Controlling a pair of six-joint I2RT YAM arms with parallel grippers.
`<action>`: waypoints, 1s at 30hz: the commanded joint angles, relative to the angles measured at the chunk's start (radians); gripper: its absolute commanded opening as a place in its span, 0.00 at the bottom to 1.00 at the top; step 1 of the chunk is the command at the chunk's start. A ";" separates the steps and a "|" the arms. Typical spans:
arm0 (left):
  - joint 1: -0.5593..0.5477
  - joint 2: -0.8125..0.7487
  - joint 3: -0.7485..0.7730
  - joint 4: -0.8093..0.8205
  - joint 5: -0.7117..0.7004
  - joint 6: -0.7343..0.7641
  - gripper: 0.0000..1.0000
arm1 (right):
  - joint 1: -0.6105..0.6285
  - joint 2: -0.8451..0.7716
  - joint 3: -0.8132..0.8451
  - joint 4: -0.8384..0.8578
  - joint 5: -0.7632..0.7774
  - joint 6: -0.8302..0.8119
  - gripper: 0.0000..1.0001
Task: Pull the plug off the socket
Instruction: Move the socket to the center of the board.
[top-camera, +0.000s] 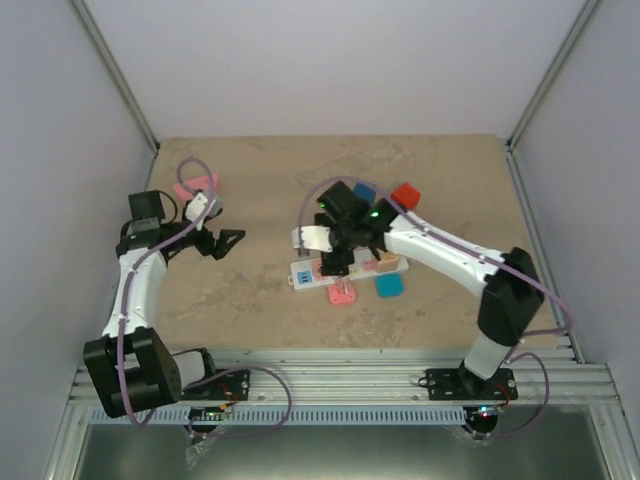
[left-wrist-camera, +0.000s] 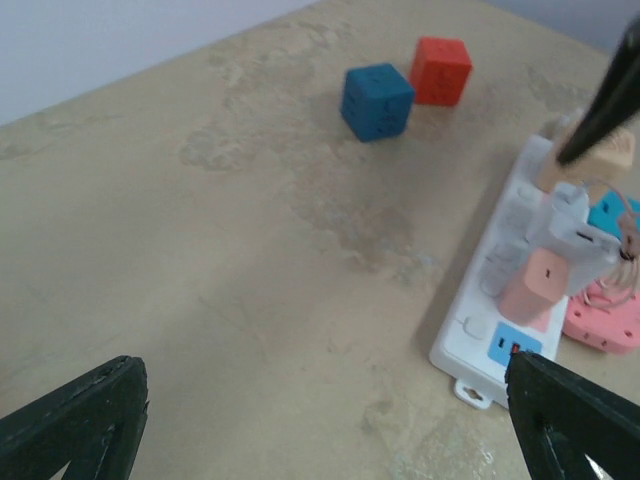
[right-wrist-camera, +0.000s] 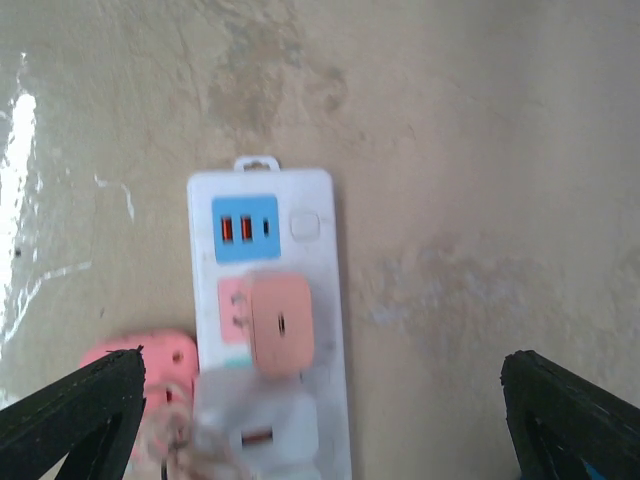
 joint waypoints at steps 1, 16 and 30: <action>-0.089 -0.003 -0.021 -0.073 -0.083 0.131 1.00 | -0.105 -0.137 -0.127 -0.012 -0.100 -0.070 0.98; -0.580 0.094 -0.128 0.062 -0.469 0.137 1.00 | -0.553 -0.604 -0.562 0.238 -0.264 -0.038 0.98; -0.703 0.275 -0.084 0.143 -0.556 0.126 1.00 | -0.679 -0.717 -0.650 0.318 -0.328 0.008 0.98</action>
